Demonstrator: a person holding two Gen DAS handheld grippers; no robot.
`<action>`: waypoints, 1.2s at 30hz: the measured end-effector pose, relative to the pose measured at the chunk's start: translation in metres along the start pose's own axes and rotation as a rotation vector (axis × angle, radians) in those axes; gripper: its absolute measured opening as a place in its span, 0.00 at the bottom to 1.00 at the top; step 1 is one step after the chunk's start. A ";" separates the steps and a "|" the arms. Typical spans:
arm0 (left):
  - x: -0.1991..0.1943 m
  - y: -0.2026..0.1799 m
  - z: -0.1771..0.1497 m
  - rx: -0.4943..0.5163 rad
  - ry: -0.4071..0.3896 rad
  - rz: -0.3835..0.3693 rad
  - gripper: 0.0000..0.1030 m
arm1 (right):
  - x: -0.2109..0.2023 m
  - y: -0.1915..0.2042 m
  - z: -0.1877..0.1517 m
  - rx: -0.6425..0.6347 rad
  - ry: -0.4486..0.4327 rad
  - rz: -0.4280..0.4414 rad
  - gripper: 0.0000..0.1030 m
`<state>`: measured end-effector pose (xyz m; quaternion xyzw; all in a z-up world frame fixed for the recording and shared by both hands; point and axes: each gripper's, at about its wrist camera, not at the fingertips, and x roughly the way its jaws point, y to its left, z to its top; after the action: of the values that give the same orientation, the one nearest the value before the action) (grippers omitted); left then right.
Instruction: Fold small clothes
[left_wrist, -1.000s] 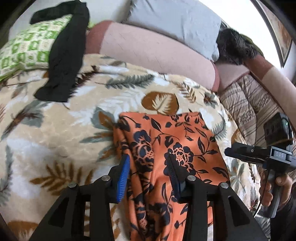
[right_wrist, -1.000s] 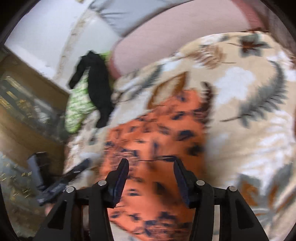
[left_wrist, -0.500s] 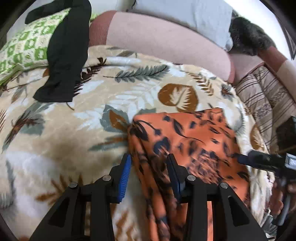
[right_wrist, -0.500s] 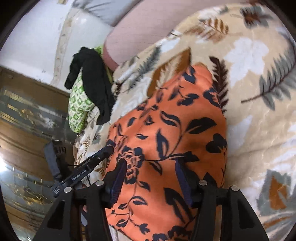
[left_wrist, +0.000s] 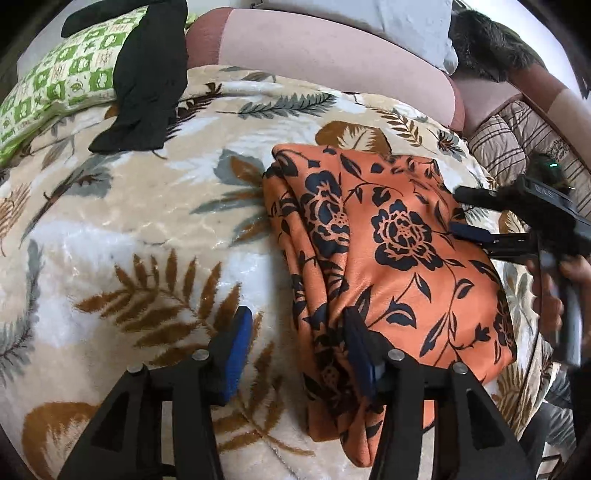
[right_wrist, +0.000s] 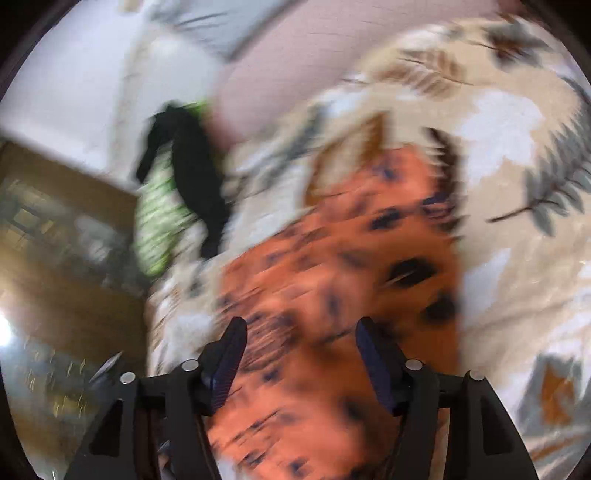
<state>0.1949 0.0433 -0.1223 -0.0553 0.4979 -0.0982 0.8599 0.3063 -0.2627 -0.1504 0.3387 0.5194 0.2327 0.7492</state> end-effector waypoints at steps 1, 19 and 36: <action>-0.004 -0.001 0.000 0.002 -0.009 -0.004 0.51 | 0.000 -0.005 0.002 0.030 -0.007 0.027 0.63; -0.098 -0.018 -0.018 -0.030 -0.162 0.073 0.65 | -0.078 0.075 -0.077 -0.233 -0.127 -0.126 0.69; -0.161 -0.055 -0.077 0.003 -0.284 0.162 0.83 | -0.098 0.072 -0.189 -0.241 -0.187 -0.331 0.76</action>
<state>0.0436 0.0260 -0.0142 -0.0270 0.3739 -0.0205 0.9269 0.0951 -0.2331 -0.0793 0.1769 0.4645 0.1345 0.8573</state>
